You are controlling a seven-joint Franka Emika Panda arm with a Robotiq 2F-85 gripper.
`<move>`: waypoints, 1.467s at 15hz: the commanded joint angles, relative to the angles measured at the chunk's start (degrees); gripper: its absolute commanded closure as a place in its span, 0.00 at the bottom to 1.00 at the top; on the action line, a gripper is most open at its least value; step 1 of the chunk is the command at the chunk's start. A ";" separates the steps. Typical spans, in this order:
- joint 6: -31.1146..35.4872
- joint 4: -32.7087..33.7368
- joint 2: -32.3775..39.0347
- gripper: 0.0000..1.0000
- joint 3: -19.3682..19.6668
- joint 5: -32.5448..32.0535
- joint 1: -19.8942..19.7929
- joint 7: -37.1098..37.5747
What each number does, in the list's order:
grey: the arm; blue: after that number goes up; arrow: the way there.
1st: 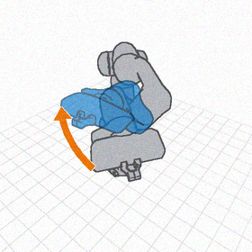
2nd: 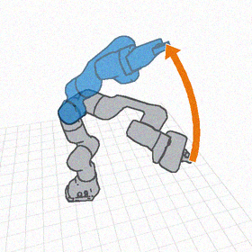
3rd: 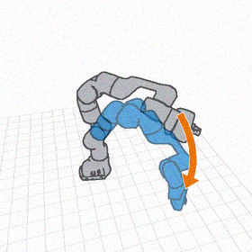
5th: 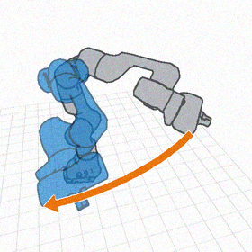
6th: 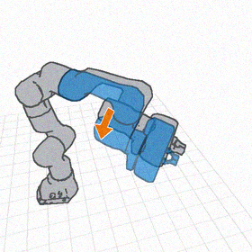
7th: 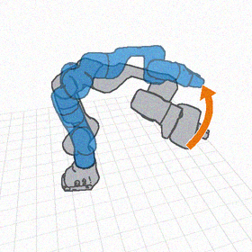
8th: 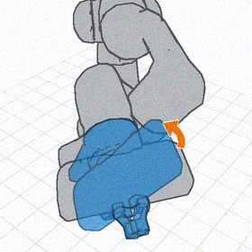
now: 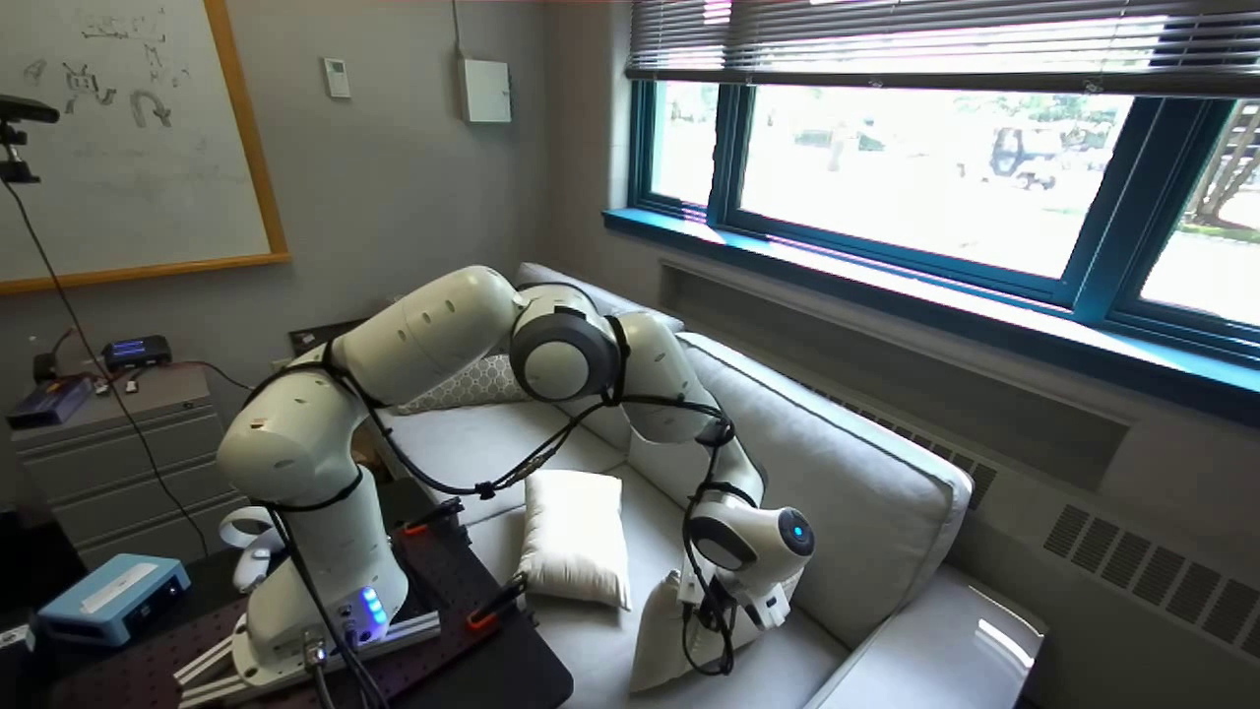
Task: Place the two small pillows on the right side of the sofa
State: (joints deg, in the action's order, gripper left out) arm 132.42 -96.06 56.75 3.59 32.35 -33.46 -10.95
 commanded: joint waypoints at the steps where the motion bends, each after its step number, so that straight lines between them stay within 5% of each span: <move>1: 1.79 -0.11 -0.76 0.98 2.45 -0.88 0.35 4.33; 2: 2.46 -0.55 -1.18 0.98 2.93 -1.12 0.64 4.92; 3: 2.72 -1.01 -1.74 0.67 2.97 -1.30 0.73 5.17; 5: 3.13 -1.44 -2.29 0.62 3.16 -1.73 1.07 6.04; 13: 11.10 -6.37 -7.33 0.02 5.24 -1.85 5.36 13.53; 22: 28.48 -21.99 -21.69 0.00 10.02 -7.16 18.88 26.14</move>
State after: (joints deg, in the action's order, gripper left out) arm 157.69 -111.38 41.06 11.32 28.56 -19.10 10.10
